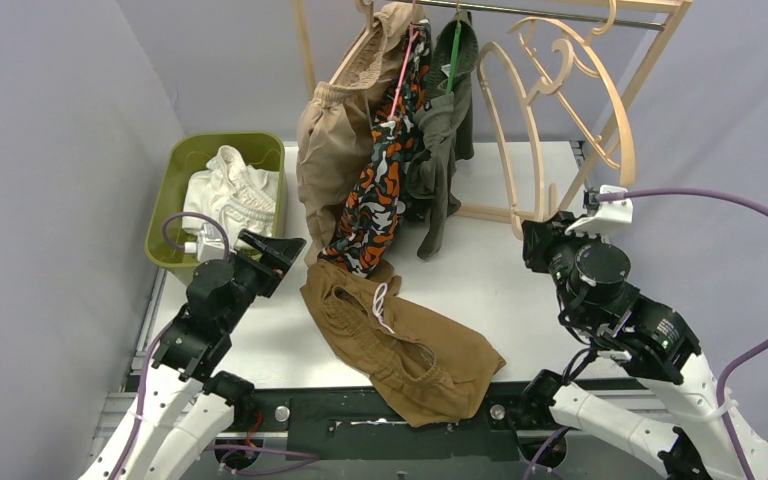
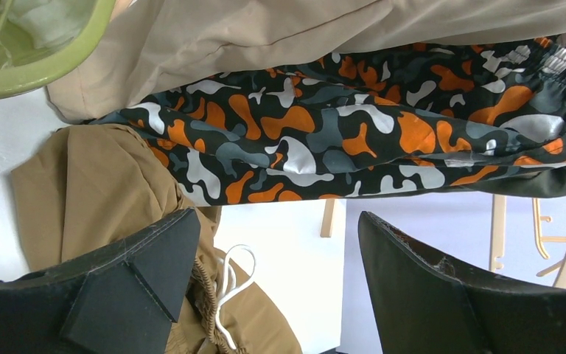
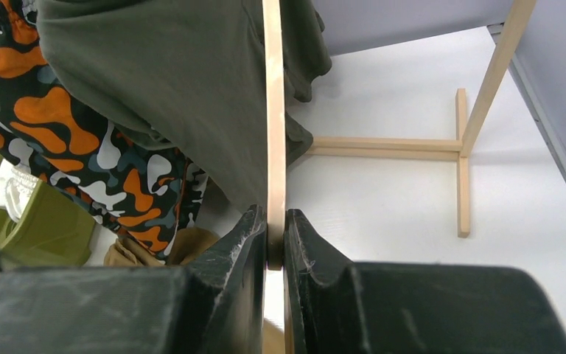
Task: Remove the shorts from the hanger
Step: Place the hanger on the clothes rod.
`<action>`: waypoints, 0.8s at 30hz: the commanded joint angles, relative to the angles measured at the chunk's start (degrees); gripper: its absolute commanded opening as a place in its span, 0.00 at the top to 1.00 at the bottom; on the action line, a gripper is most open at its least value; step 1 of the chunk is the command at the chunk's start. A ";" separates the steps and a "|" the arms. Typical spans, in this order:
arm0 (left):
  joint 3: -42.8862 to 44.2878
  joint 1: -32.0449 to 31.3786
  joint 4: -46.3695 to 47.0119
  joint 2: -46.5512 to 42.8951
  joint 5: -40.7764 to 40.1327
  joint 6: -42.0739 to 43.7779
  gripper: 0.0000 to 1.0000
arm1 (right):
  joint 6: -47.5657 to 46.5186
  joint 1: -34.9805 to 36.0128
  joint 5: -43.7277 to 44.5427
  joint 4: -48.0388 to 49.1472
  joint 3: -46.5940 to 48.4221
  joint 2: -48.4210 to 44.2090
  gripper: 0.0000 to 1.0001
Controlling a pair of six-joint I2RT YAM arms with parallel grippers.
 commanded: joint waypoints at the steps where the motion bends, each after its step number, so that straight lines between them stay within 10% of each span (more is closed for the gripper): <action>1: 1.85 0.33 4.65 0.98 1.91 1.27 0.21 | 0.67 -0.33 2.86 -0.86 6.39 3.68 1.00; 24: 0.79 0.33 8.33 7.56 10.57 1.08 0.21 | -3.86 -0.34 4.95 -11.91 30.31 20.48 1.00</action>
